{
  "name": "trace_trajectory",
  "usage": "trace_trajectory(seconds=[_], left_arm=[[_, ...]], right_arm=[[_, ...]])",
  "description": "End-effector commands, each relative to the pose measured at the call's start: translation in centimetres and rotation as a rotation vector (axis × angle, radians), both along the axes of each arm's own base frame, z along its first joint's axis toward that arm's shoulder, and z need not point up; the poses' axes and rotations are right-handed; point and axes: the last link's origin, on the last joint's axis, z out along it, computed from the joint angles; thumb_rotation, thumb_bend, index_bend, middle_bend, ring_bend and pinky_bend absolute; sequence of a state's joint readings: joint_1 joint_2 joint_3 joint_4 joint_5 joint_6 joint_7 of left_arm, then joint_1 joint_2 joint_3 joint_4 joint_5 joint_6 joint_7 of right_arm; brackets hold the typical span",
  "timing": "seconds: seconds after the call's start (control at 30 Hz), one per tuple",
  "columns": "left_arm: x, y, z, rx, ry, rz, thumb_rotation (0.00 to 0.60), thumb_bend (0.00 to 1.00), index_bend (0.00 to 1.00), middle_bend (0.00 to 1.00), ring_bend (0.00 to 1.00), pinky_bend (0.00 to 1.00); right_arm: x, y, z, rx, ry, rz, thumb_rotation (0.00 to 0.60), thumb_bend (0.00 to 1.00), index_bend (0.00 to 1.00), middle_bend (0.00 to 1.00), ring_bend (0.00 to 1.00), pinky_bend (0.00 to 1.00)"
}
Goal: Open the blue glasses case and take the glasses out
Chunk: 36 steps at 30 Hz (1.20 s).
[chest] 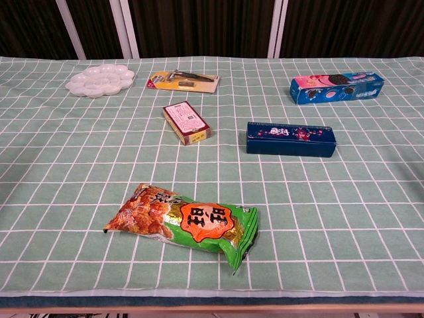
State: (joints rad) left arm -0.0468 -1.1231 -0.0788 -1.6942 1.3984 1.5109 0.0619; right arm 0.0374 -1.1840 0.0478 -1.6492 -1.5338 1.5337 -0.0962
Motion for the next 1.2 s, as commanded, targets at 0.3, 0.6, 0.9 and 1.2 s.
trace_trajectory(seconds=[0.3,0.6,0.9,1.2], left_arm=[[-0.1,-0.1,0.1,0.016,0.001,0.007,0.600,0.37,0.06,0.00,0.00,0.00],[-0.1,-0.1,0.0,0.004,-0.002,0.024,0.600,0.37,0.06,0.00,0.00,0.00],[0.0,-0.1,0.1,0.006,-0.012,0.019,0.600,0.37,0.06,0.00,0.00,0.00],[0.1,0.0,-0.1,0.002,-0.012,0.018,0.600,0.37,0.06,0.00,0.00,0.00]], right_arm=[[0.0,-0.1,-0.2,0.006,-0.019,-0.007,0.600,0.25,0.02,0.06,0.05,0.17],[-0.2,-0.2,-0.3,0.017,-0.043,-0.021,0.600,0.25,0.02,0.06,0.05,0.17],[-0.5,-0.5,-0.2,0.025,-0.049,-0.035,0.600,0.25,0.02,0.06,0.05,0.17],[1.0,-2.7,0.9,0.068,-0.091,0.054,0.600,0.26,0.09,0.13,0.07,0.17]])
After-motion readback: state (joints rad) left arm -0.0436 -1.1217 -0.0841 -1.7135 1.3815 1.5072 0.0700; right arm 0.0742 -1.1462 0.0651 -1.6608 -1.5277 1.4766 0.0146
